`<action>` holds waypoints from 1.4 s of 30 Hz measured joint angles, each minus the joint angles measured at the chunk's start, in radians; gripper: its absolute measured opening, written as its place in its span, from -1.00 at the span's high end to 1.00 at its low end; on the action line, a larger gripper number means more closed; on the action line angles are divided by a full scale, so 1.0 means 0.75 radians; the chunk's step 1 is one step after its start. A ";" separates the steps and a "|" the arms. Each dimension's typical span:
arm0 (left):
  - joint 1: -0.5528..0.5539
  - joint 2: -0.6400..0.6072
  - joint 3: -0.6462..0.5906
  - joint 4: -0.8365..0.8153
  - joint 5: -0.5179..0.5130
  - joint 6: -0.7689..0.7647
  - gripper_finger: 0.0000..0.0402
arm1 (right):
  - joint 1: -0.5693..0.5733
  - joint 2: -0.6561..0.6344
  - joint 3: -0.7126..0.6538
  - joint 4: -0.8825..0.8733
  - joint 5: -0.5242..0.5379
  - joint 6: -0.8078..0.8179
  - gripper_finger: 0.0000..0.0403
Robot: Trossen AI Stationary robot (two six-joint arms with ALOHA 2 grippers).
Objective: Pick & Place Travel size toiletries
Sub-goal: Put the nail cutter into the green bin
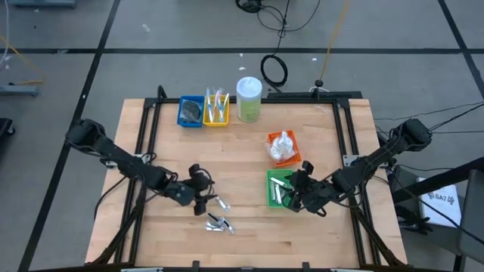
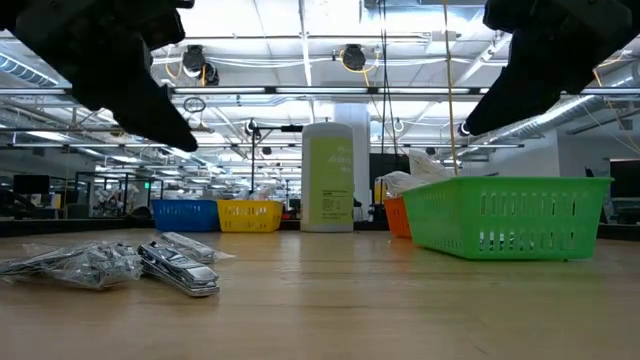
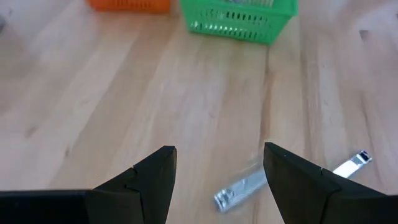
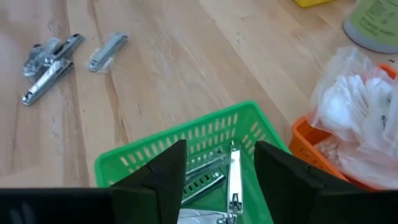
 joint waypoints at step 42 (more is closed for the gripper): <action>0.121 0.521 0.010 0.536 0.419 -0.255 -0.17 | 0.001 0.000 0.000 0.031 -0.001 -0.031 0.14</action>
